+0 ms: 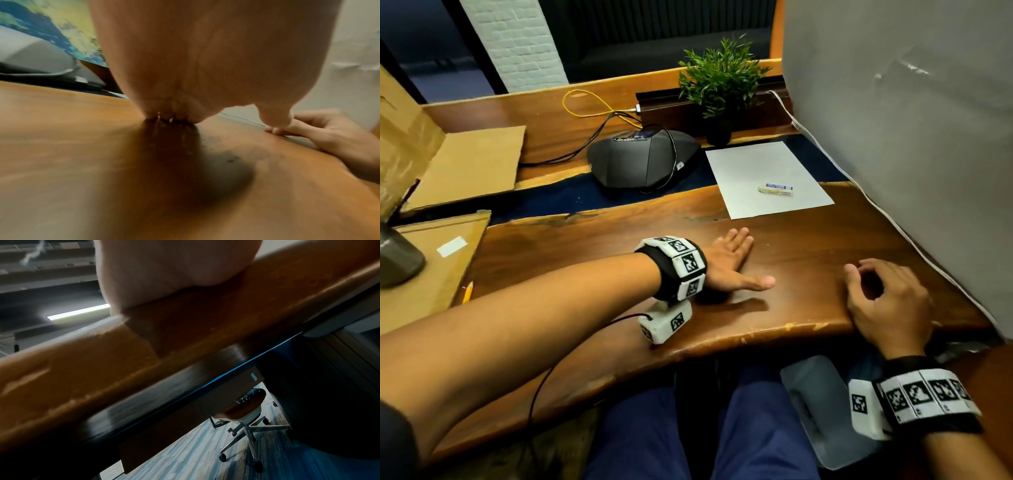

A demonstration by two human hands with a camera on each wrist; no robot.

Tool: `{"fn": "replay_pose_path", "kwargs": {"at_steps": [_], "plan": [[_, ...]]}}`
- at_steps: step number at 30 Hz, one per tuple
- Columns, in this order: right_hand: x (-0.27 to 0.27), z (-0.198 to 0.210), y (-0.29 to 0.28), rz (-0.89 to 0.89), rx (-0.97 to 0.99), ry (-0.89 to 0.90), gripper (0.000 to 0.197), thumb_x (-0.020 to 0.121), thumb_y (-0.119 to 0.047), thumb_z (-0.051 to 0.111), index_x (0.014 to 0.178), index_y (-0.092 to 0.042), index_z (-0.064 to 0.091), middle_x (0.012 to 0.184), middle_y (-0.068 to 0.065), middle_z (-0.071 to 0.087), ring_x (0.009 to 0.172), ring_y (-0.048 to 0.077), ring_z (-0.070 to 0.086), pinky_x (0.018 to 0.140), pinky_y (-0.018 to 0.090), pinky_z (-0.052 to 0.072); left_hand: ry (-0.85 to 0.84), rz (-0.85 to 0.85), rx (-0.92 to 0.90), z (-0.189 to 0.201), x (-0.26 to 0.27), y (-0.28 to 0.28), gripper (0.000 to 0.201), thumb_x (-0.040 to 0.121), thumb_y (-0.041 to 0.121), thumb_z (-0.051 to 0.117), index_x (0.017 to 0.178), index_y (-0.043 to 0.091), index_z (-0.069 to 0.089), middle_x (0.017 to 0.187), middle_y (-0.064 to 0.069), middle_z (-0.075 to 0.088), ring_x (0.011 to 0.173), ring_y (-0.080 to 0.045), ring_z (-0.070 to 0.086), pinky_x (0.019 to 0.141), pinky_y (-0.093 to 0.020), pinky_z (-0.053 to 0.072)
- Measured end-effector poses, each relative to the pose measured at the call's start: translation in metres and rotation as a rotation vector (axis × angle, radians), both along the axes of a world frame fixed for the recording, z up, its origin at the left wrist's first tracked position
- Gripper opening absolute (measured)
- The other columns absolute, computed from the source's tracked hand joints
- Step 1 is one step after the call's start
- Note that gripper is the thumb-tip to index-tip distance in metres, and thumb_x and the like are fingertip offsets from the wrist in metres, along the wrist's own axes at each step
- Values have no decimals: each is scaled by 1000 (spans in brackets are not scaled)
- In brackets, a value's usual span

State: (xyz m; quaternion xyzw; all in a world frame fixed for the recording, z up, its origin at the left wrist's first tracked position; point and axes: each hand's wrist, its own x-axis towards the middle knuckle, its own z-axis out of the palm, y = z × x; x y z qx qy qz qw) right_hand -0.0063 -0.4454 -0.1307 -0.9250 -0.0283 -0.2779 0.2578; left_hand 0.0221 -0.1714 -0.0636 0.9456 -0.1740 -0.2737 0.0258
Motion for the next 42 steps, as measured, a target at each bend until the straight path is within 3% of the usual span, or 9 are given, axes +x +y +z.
{"fn": "replay_pose_path", "kwargs": {"at_steps": [8,14,16,21,24,28,34,38,42], "plan": [[-1,1,0,7,3,2,33,91,-45,52,89,-16,68,96,6,71,89,26,62,71,29,41,83,-105,-171,21,0,-40,86,96,67,29,157,22,-12,162,5,-21,150,-12,-13,121,-35,-8],[-1,1,0,-3,8,-4,32,91,-45,53,88,-17,69,96,5,71,88,24,62,71,28,40,-43,-27,2,18,26,-8,105,84,82,23,157,15,-11,163,-5,-21,151,-19,-16,121,-36,-9],[-1,1,1,-11,7,-2,33,91,-46,53,88,-17,69,96,4,71,88,23,62,71,27,39,-53,-99,17,6,18,-15,117,78,88,30,156,12,-13,162,-7,-24,150,-22,-20,121,-37,-10],[-2,1,1,-7,13,-22,31,92,-43,54,85,-16,69,94,4,72,87,24,62,69,29,44,56,-330,-61,5,-8,-52,96,94,68,37,156,16,-13,162,-1,-24,149,-15,-20,121,-36,-13],[-3,3,2,-8,21,-21,31,92,-42,54,85,-16,69,94,4,72,87,24,62,68,29,43,32,-224,-120,17,8,-51,89,96,68,30,157,20,-12,162,1,-23,150,-16,-18,122,-40,-11],[-3,3,2,-19,15,-25,32,94,-41,53,85,-15,69,92,5,71,86,24,62,67,29,44,-44,-66,34,19,41,-31,92,93,74,23,157,17,-12,163,-2,-21,151,-19,-15,123,-40,-8],[-1,0,1,-25,44,-36,37,99,-32,43,93,-10,72,95,10,73,87,29,63,69,35,47,-39,-225,28,-5,16,-57,108,86,80,33,156,12,-13,162,-6,-24,150,-21,-19,123,-44,-4],[0,0,0,-13,46,-37,38,100,-30,40,93,-10,72,95,10,72,87,30,62,70,34,46,96,-275,-65,22,-1,-67,85,97,66,27,157,20,-10,164,2,-18,150,-14,-14,123,-39,-6],[-1,0,-2,-3,40,-41,37,100,-29,41,93,-10,72,95,11,72,87,30,62,70,34,45,-37,-137,-84,55,-15,-24,88,95,69,25,156,20,-14,162,0,-21,150,-17,-16,123,-41,-6]]}}
